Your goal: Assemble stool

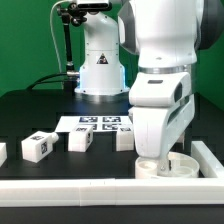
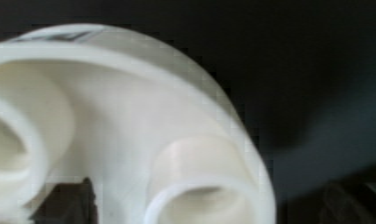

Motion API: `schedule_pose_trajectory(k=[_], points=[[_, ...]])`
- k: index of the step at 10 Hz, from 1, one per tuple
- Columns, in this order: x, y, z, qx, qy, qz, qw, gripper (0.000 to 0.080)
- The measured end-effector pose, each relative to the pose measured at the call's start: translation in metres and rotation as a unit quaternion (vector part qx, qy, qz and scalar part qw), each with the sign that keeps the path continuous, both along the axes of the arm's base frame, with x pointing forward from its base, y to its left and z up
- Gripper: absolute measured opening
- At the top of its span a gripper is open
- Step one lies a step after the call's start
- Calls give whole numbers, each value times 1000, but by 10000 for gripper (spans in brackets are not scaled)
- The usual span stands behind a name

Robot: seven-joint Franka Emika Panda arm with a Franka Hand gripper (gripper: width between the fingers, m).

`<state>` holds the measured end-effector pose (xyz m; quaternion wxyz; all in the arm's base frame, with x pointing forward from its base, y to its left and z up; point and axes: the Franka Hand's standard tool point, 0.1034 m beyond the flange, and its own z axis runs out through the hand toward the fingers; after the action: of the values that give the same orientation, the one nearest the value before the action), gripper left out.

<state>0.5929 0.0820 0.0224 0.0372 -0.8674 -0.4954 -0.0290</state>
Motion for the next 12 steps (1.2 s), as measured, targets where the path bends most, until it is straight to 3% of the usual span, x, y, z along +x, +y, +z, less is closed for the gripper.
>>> schedule_pose_trajectory(k=[2,4,6,7,9,12], points=[[-4,1,15,-1,-2,-16,1000,646],[-18,0,41,-5,-6,-53,999,649],[-32,-21,51,-11,-24,-70,997,649],[-52,-42,48,-15,-38,-113,993,649],[-82,-60,38,-23,-30,-129,991,649],[-80,-59,39,-22,-29,-137,990,649]])
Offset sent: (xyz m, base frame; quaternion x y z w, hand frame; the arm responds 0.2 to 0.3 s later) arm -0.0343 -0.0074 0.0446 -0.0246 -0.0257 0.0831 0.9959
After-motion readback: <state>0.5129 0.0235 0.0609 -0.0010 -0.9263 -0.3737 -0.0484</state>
